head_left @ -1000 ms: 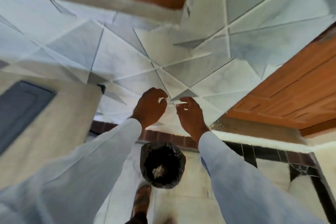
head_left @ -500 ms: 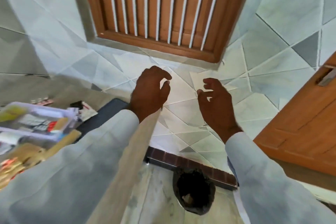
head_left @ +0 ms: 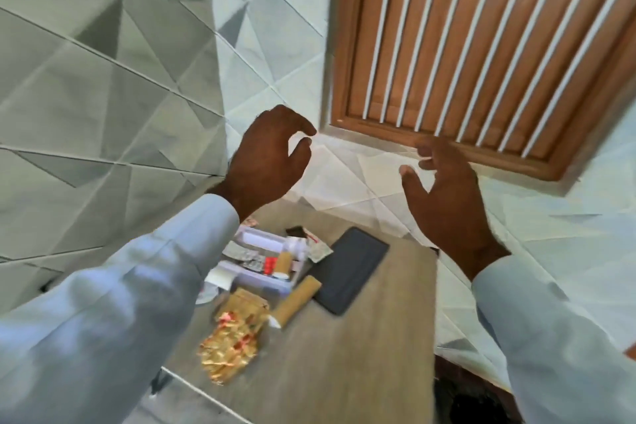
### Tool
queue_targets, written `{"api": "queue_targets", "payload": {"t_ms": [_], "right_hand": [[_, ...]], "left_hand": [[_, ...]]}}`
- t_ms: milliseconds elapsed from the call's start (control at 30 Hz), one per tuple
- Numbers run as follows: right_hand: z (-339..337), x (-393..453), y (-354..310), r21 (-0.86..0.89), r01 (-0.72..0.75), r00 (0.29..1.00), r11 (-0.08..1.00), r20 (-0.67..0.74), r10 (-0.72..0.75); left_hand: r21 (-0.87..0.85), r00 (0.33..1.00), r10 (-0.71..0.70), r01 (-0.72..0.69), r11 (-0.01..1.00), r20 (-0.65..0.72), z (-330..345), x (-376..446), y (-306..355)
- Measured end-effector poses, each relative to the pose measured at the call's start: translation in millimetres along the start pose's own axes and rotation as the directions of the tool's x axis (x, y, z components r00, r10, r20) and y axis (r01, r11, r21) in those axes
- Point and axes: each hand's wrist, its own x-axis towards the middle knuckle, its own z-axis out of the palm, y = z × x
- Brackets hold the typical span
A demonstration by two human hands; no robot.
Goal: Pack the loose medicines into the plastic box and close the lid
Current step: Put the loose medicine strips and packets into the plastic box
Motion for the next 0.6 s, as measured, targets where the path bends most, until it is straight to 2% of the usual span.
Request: {"api": "queue_targets", "payload": {"t_ms": [167, 300, 467, 600], "right_hand": [[95, -11, -72, 0.134, 0.014, 0.998, 0.991, 0.058, -0.022], [139, -10, -101, 0.154, -0.010, 0.991, 0.988, 0.136, -0.011], [191, -12, -100, 0.165, -0.103, 0.968, 0.981, 0.243, 0.061], [240, -25, -87, 0.175, -0.206, 0.918, 0.963, 0.375, 0.128]], "left_hand": [[0.071, 0.997, -0.075, 0.075, 0.995, 0.004, -67, -20, -96], [0.069, 0.993, -0.110, 0.108, 0.992, 0.031, -84, -33, -146], [0.034, 0.975, -0.215, 0.213, 0.976, 0.062, -80, -55, -201], [0.053, 0.904, -0.385, 0.382, 0.923, 0.188, -57, -93, -245]]}}
